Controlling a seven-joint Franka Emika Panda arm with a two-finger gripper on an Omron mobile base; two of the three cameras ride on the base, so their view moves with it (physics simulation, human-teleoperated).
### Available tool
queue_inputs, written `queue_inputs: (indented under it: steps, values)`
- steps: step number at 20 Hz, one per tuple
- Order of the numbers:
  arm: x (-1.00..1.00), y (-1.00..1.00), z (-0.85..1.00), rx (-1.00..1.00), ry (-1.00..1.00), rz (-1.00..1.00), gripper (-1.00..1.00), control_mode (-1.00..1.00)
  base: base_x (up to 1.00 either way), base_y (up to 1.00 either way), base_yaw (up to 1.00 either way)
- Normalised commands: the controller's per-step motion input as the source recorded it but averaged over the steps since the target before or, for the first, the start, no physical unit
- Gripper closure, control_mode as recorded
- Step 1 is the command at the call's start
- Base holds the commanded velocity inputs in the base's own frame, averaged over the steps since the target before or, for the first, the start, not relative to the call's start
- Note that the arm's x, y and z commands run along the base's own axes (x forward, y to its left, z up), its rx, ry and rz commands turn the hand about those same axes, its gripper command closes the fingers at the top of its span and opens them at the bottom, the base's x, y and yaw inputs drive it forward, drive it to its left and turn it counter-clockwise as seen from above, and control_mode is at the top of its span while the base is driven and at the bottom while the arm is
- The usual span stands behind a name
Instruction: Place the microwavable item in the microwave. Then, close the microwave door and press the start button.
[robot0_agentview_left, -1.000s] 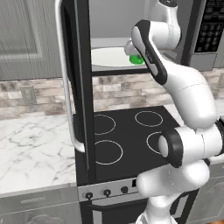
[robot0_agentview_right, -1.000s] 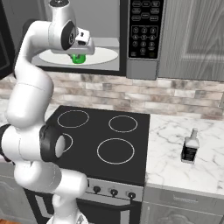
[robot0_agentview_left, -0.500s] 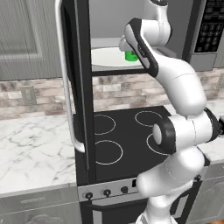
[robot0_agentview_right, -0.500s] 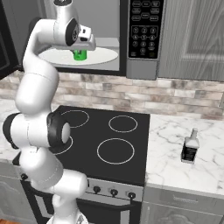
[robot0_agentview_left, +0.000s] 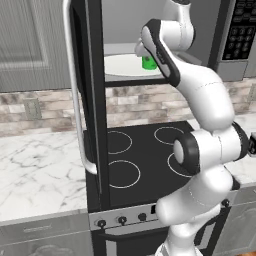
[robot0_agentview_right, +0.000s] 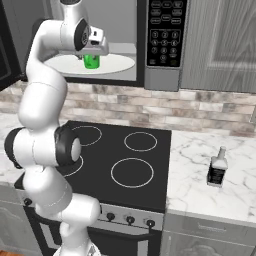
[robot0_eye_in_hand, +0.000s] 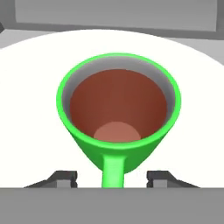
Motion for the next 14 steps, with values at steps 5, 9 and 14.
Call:
queue_inputs:
  steps: [5,9,14]
  values:
    - [-0.48,0.0,0.08,0.0,-0.22,0.0,-1.0,-1.0,0.0,0.0,0.0]
    - [-0.85,0.0,-0.13,0.0,-0.29,0.0,-1.0,-1.0,0.0,0.0,0.0]
    - [-1.0,0.01,-0.79,-0.04,-0.29,0.0,-1.0,-1.0,0.0,0.0,0.0]
